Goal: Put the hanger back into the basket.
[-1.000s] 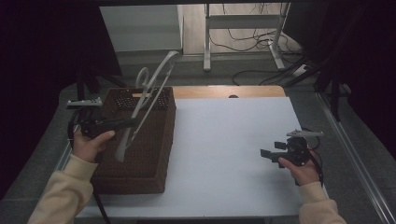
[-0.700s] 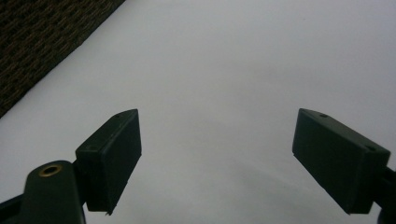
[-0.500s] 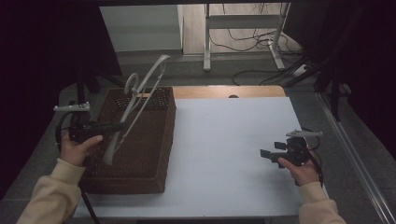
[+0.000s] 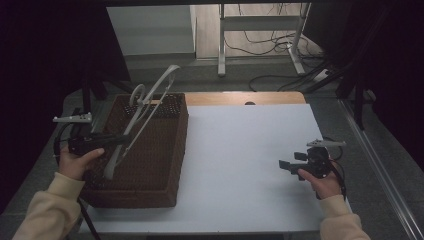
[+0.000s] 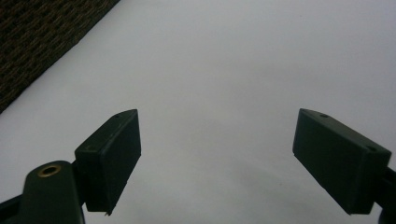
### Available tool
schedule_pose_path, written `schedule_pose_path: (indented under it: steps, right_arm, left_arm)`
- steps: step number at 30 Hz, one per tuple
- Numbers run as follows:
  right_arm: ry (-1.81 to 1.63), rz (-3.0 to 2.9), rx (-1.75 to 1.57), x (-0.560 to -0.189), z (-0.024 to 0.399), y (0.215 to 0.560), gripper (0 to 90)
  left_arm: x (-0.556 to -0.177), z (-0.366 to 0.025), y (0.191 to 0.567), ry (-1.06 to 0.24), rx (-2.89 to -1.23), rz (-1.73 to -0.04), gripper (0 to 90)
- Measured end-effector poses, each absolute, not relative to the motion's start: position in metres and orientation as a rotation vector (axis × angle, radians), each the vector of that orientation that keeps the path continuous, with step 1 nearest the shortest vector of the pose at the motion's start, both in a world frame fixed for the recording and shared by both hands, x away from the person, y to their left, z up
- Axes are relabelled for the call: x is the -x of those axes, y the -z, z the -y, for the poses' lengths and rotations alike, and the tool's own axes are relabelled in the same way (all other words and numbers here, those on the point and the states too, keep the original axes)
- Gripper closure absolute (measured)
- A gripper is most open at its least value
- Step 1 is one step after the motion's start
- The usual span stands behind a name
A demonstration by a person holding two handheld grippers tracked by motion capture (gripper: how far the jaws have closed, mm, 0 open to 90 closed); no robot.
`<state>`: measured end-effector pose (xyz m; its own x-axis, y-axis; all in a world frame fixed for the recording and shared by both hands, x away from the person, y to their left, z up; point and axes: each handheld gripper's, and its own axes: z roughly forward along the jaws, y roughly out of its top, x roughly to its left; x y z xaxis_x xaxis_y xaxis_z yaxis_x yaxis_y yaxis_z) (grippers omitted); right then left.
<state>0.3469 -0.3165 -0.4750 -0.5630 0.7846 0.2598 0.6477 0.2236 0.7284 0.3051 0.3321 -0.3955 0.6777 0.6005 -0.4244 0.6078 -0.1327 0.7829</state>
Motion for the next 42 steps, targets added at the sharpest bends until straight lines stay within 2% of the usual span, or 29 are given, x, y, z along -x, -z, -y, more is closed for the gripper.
schedule_pose_path:
  steps: [42]
  right_arm:
    - [-1.232, -2.336, -1.397, -0.348, 0.318, 0.479, 14.3]
  left_arm:
    - [-0.305, -0.374, 0.432, 0.097, -1.934, -0.894, 81.8]
